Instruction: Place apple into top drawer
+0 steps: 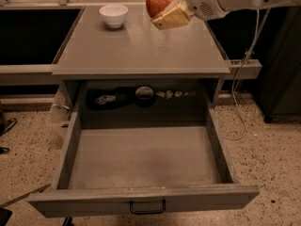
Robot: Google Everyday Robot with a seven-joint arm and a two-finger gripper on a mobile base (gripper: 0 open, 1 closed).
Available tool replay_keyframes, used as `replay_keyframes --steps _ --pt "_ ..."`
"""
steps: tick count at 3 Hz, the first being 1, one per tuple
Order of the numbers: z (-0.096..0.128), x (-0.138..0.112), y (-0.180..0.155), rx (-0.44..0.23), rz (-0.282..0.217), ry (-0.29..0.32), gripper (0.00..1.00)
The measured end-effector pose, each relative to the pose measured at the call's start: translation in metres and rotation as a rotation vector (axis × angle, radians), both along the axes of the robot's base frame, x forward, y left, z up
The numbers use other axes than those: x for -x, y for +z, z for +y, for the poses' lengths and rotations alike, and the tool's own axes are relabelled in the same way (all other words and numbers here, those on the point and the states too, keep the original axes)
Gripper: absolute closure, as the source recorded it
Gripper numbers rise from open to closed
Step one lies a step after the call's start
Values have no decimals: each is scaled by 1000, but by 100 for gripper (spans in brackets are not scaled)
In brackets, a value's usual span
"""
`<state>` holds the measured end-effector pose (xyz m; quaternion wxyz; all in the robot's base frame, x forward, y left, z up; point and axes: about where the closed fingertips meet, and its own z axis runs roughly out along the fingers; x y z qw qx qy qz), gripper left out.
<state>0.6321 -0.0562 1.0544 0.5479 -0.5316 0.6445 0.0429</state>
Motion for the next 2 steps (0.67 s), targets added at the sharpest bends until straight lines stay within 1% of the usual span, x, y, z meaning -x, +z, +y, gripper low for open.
replay_keyframes --steps 1,2 --pt "-7 11 -29 -25 39 -29 100" --pt "-38 36 -93 -32 130 -124 100"
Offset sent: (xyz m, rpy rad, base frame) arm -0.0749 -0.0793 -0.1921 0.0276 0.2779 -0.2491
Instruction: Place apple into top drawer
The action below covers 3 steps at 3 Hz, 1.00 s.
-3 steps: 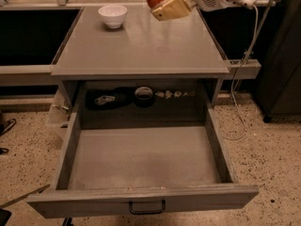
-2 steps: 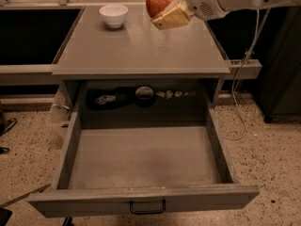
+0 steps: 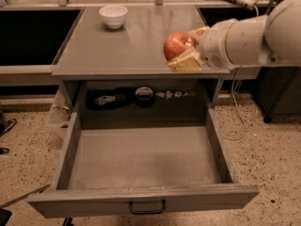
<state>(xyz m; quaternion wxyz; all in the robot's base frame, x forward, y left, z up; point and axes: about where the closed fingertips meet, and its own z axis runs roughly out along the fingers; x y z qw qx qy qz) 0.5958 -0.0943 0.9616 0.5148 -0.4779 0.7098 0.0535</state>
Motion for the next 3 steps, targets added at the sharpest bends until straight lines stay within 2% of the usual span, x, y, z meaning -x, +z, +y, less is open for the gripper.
replay_keyframes --steps 1,2,3 --pt "-17 25 -70 7 125 -57 100" --pt "-17 25 -70 7 125 -57 100" --pt "5 29 -109 30 179 6 100"
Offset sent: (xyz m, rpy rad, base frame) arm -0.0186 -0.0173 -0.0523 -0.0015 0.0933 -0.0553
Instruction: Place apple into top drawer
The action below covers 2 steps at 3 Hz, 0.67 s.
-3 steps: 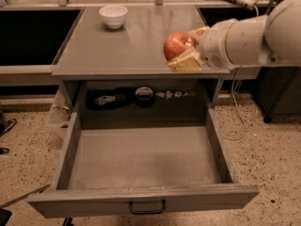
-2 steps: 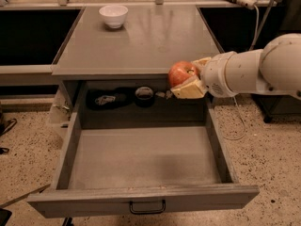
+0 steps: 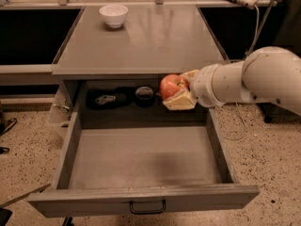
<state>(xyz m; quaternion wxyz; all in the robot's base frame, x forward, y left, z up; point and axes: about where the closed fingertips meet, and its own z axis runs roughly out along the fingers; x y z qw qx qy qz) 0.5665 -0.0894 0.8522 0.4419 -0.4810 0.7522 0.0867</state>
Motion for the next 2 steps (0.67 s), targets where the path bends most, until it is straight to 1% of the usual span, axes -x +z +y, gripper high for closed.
replay_keyframes --steps 1,2 --pt "11 7 -69 37 123 43 100" --pt "8 22 -154 115 250 34 100"
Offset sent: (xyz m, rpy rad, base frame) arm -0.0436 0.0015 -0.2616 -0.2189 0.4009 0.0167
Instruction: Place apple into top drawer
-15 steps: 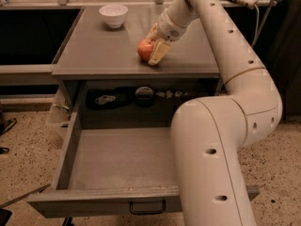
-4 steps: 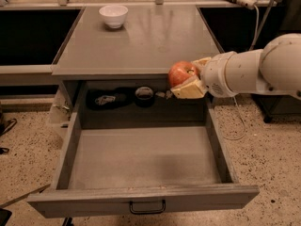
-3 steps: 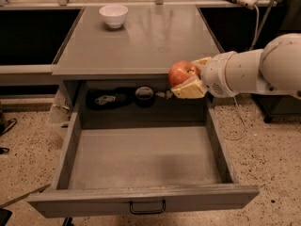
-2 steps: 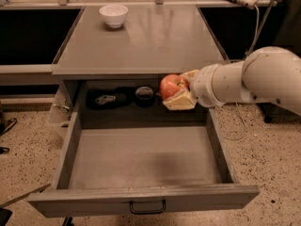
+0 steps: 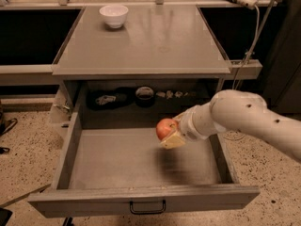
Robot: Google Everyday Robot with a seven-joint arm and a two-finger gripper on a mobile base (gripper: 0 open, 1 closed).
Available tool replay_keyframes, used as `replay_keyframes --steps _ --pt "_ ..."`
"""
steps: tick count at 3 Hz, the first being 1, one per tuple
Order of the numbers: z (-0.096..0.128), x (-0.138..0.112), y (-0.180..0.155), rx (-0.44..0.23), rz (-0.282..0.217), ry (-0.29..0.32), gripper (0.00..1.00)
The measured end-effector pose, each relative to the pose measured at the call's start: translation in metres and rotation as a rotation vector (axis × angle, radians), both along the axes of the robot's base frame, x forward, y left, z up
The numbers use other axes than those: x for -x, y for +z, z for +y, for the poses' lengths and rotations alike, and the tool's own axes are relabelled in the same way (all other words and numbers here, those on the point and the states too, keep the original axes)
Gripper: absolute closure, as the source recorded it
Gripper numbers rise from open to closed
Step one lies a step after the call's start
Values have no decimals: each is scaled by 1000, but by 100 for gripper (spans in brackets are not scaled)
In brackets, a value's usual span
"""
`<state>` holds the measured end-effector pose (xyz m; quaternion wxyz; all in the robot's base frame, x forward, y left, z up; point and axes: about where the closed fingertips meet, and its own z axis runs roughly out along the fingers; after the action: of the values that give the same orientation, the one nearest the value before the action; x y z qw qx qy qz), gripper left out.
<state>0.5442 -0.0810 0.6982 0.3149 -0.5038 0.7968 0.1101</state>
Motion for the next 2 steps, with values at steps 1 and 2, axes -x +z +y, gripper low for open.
replay_keyframes --steps 1,2 --pt "-9 24 -67 52 82 -63 100" --pt "-9 24 -67 52 82 -63 100"
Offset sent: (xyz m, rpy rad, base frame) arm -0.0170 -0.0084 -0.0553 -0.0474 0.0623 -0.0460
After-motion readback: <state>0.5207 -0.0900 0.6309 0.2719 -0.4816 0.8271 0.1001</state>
